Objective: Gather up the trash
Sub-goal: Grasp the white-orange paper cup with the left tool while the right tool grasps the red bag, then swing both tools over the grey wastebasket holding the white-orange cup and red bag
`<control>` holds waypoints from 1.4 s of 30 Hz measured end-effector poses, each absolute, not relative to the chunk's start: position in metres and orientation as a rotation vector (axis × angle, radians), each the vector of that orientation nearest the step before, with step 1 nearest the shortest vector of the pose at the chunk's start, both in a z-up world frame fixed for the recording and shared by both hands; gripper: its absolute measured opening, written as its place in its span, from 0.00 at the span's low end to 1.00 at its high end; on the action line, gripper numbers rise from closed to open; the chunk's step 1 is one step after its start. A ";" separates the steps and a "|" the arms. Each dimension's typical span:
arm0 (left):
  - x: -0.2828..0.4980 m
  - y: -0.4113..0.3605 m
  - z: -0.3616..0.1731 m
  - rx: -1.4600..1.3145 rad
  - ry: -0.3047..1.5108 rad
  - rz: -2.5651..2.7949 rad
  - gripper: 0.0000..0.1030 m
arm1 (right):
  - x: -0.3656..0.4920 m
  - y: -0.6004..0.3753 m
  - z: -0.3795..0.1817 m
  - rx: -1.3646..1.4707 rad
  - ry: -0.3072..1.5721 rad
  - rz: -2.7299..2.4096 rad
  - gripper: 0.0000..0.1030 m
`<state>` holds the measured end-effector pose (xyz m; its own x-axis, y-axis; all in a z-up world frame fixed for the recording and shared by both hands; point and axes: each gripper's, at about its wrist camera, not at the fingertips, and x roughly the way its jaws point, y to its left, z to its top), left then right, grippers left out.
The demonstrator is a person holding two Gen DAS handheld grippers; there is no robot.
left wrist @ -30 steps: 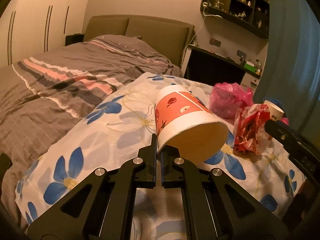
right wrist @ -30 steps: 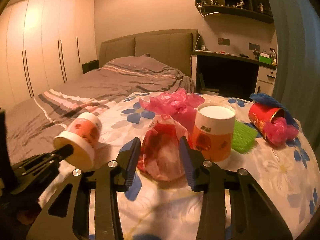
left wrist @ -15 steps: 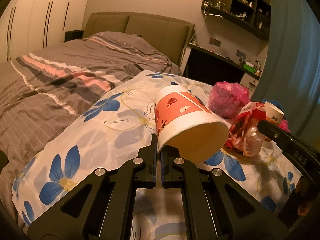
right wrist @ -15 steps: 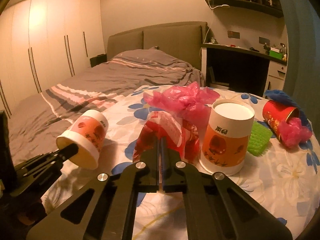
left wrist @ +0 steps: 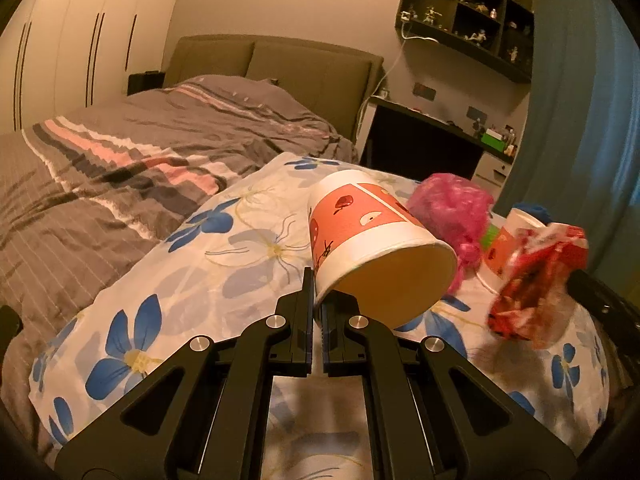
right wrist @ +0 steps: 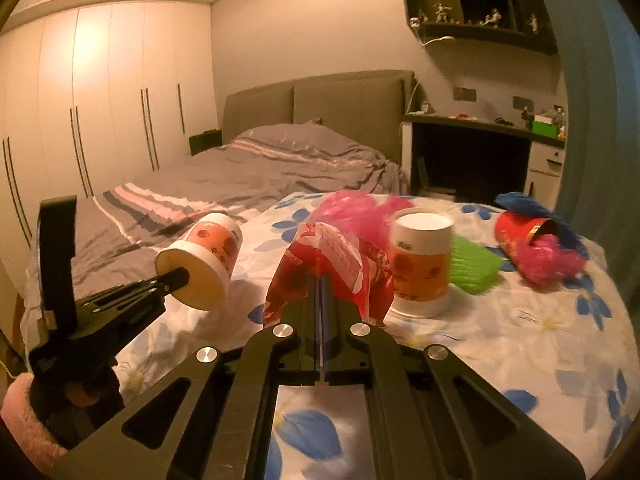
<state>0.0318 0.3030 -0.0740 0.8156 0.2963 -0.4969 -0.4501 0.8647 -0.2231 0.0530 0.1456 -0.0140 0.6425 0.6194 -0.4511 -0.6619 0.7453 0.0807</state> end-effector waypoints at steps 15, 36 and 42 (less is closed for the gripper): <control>0.032 0.240 -0.045 -0.263 0.434 0.330 0.02 | 0.039 0.036 0.004 -0.015 0.402 0.554 0.02; 0.082 0.067 -0.015 -0.091 0.406 0.032 0.02 | 0.027 -0.109 0.008 0.076 0.318 0.285 0.02; 0.101 0.016 -0.014 -0.053 0.407 -0.051 0.02 | 0.026 -0.149 0.006 0.085 0.298 0.189 0.01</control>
